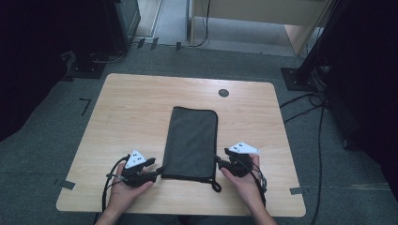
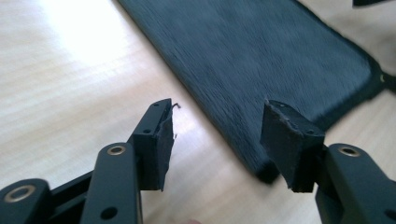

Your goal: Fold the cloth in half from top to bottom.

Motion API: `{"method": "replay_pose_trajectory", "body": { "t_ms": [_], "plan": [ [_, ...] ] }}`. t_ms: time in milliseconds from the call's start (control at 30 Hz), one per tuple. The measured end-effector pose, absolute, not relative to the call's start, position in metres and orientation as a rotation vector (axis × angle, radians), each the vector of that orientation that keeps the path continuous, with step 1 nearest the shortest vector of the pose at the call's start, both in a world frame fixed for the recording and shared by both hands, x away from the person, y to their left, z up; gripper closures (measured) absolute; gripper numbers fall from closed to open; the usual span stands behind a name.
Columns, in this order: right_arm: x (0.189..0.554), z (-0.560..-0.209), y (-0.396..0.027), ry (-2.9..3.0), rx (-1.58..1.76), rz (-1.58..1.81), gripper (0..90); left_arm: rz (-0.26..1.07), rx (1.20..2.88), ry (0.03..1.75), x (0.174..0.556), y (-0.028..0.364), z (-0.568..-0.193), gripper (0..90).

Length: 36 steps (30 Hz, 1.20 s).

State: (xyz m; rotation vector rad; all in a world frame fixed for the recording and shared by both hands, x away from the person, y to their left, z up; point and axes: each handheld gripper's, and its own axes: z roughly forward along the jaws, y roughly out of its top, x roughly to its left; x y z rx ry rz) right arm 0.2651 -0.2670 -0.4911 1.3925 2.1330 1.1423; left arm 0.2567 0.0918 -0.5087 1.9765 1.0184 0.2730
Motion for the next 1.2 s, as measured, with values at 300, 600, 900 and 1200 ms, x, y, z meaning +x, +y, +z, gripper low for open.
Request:
{"method": "replay_pose_trajectory", "body": {
  "t_ms": [300, 600, 900, 1200],
  "plan": [
    [0.316, -0.482, -0.276, 2.115, 1.437, 1.147, 44.7, 0.326, 1.925, 1.076, 0.295, 0.089, -0.497, 39.6],
    [0.372, -0.477, -0.263, 2.103, 1.463, 1.204, 46.7, 0.36, 1.857, 1.185, 0.357, 0.07, -0.501, 41.8],
    [0.438, -0.503, -0.251, 2.042, 1.452, 1.104, 46.7, 0.368, 1.815, 1.279, 0.419, 0.058, -0.491, 41.8],
    [0.455, -0.521, -0.254, 2.043, 1.535, 1.153, 46.9, 0.396, 1.868, 1.366, 0.468, 0.038, -0.512, 43.3]
  ]
}}
